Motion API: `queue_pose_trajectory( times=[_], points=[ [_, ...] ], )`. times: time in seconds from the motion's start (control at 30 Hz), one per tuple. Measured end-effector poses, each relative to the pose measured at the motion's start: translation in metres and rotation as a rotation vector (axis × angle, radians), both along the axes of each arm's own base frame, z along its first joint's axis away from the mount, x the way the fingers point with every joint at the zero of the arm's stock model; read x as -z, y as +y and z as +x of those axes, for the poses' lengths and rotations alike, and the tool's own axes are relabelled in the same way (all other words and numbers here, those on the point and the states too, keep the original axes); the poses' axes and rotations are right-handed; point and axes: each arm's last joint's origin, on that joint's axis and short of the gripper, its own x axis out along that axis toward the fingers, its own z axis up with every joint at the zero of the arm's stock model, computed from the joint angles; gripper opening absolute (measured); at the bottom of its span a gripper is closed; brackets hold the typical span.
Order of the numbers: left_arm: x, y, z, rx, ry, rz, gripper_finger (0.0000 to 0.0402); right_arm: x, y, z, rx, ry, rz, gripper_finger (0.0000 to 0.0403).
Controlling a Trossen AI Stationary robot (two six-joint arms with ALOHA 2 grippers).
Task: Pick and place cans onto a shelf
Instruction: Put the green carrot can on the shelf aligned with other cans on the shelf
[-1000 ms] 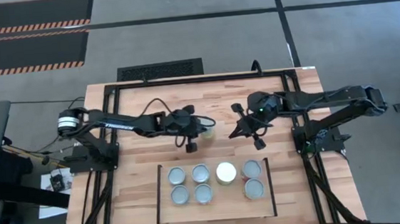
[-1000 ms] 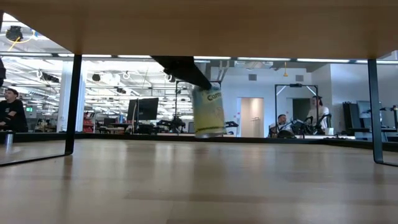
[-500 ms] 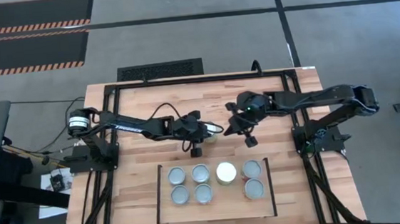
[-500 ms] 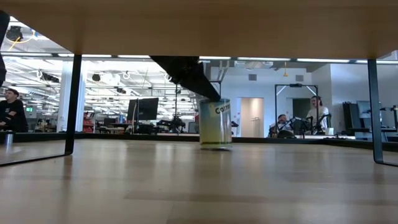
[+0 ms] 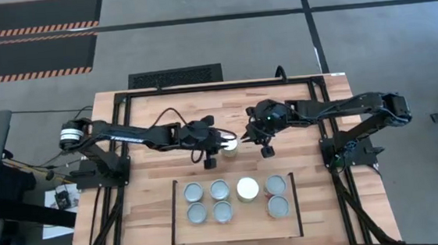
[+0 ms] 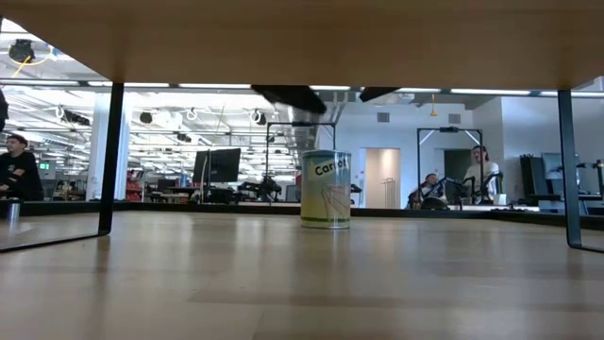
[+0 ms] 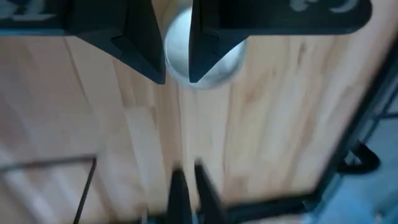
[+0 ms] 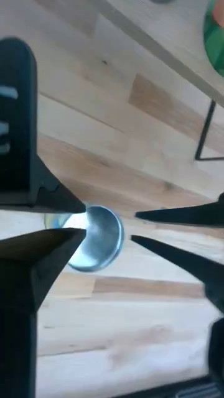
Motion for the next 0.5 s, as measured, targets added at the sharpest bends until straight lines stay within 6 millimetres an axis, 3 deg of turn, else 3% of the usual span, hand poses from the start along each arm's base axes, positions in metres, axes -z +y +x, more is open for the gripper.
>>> queue_pose_trajectory(
  times=[0.17, 0.37, 0.5],
  points=[
    [-0.004, 0.002, -0.027, -0.064, -0.076, -0.013, 0.0050, 0.003, -0.001, 0.011, 0.011, -0.046, 0.002, 0.0112],
    [0.006, 0.007, -0.071, -0.134, -0.257, -0.095, 0.0020, 0.028, -0.006, 0.030, 0.083, 0.019, -0.059, 0.0173],
    [0.006, 0.008, -0.100, -0.170, -0.365, -0.101, 0.0007, 0.033, -0.004, 0.040, 0.030, 0.072, -0.107, 0.0201]
  ],
)
